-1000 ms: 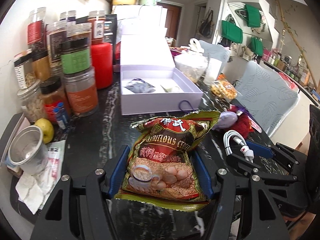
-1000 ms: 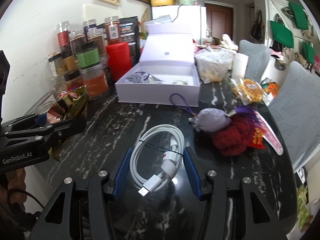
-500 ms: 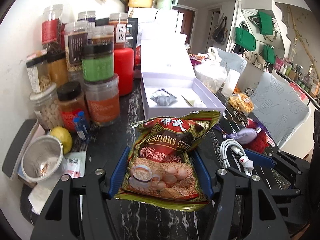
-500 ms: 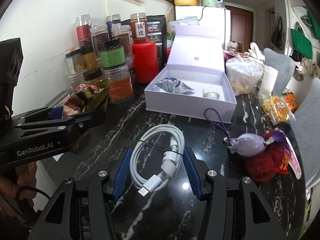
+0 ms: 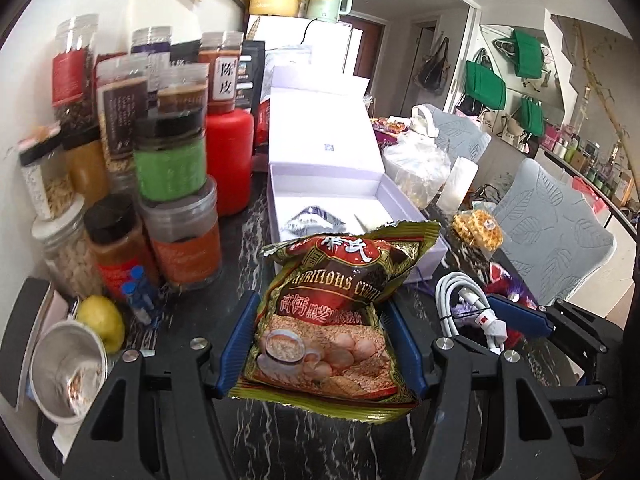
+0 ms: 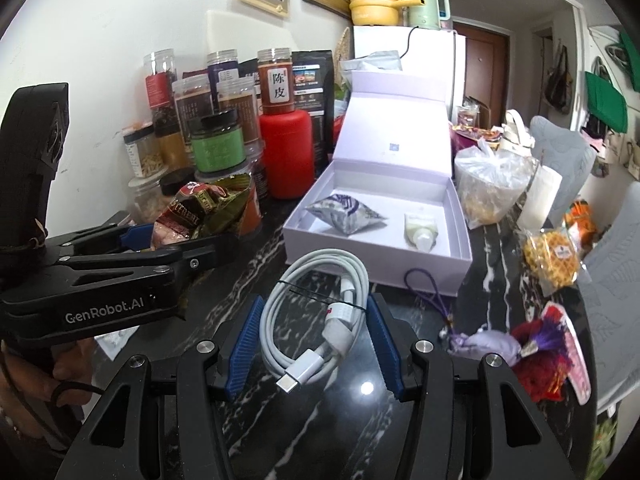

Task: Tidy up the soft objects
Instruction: 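Carry the cookie bag in the left tool and cable in the right tool over the white box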

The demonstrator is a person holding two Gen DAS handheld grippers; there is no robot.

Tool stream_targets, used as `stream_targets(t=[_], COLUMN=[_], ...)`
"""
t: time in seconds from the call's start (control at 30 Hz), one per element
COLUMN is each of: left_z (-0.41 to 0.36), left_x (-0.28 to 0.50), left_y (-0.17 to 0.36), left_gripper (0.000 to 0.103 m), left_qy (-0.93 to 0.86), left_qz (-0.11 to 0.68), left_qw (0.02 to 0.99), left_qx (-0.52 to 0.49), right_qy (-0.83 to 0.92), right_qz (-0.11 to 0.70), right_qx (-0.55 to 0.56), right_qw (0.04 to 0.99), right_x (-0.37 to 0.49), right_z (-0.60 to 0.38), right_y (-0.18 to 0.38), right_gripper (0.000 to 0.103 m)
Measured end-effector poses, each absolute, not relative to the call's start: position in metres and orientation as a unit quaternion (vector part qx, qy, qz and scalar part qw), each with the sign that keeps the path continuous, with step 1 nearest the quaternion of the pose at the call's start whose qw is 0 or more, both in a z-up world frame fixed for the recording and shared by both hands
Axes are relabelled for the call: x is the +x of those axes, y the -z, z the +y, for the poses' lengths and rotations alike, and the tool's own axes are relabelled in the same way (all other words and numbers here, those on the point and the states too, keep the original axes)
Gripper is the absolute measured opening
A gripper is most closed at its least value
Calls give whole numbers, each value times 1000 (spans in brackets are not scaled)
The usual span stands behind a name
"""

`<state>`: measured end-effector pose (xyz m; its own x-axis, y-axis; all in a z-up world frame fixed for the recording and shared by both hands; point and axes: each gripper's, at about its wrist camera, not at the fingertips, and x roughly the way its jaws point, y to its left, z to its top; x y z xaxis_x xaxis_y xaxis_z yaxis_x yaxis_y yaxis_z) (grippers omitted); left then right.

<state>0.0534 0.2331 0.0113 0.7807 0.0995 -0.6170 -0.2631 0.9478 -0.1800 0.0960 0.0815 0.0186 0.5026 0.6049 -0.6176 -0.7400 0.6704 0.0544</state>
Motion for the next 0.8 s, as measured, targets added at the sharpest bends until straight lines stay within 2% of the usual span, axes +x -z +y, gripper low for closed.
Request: stream_targets(t=[0.8], left_z=[231], left_x=[132], left_y=[-69], left_gripper=[63], left_qy=[-43], left_qz=[277], left_qw=[955], left_qx=[-98], right_qy=[-363], right_qz=[263], right_qx=[-110], right_qw=[887], right_x=[171], right_z=[80], right_y=[-69], right_gripper=[53])
